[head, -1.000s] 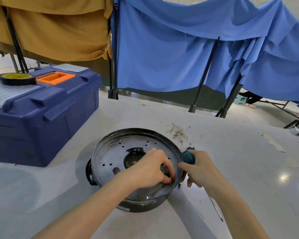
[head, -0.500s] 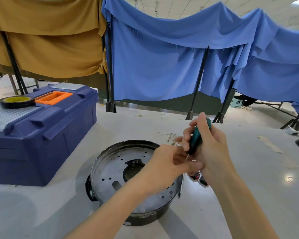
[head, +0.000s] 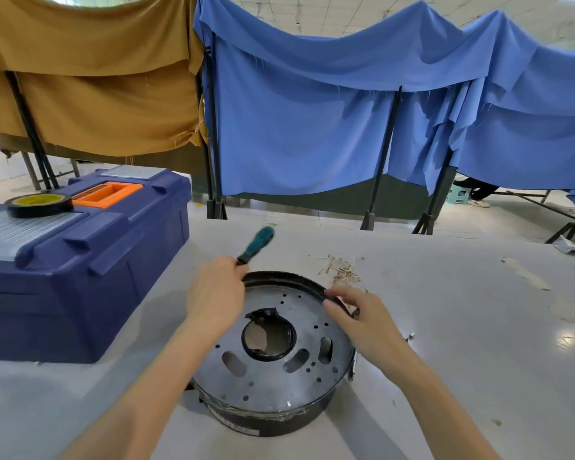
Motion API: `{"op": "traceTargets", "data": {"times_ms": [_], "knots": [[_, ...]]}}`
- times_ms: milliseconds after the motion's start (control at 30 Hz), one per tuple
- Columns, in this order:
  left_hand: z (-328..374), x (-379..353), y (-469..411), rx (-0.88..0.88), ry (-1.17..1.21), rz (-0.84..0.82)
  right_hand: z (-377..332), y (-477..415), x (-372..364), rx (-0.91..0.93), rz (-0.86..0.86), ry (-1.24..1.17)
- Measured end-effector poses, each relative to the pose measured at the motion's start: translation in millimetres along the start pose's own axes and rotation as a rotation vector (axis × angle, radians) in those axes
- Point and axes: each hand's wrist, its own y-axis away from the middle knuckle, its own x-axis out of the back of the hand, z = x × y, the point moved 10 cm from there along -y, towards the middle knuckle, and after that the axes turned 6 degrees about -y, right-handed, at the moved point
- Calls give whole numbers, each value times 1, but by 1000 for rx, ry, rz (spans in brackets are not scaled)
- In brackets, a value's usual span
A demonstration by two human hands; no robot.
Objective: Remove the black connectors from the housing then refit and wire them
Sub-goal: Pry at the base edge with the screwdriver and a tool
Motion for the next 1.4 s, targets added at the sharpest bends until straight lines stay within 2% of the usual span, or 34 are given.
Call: {"op": "traceTargets", "data": {"times_ms": [67, 133, 200, 333, 400, 600, 733, 867, 1000, 1067, 1133, 1233, 1300, 1400], "knots": [[-24, 13, -10, 59, -205, 78, 8, -2, -10, 6, -26, 103], [-50, 17, -19, 139, -256, 70, 14, -5, -14, -11, -33, 165], [-77, 14, -29, 230, -208, 23, 19, -5, -15, -53, -35, 151], [-116, 0, -30, 396, 71, -67, 21, -5, -15, -79, -40, 119], [-127, -8, -23, 440, 111, -96, 21, -5, -14, -82, -36, 104], [-126, -27, -18, 406, 160, -160, 21, -5, -11, -61, -14, 33], [-126, -27, -19, 395, 191, -134, 18, -5, -11, -14, -15, -36], [-126, -24, -21, 382, 175, -128, 27, -7, -11, -62, -42, -84], [-120, -15, -26, 367, 193, -69, 35, -14, 6, -96, 41, -164], [-108, -6, -29, 308, 204, -3, 40, -16, 28, -122, 146, -160], [-84, -3, -31, 173, 207, 10, 45, -17, 49, -116, 216, -47], [-40, -24, -23, -48, 183, -149, 65, -14, 76, -188, 288, 50], [-23, -39, -16, -153, -6, -195, 82, -11, 92, -248, 336, 91], [-9, -50, -7, -267, -363, -138, 103, -9, 99, -331, 329, 165]]}}
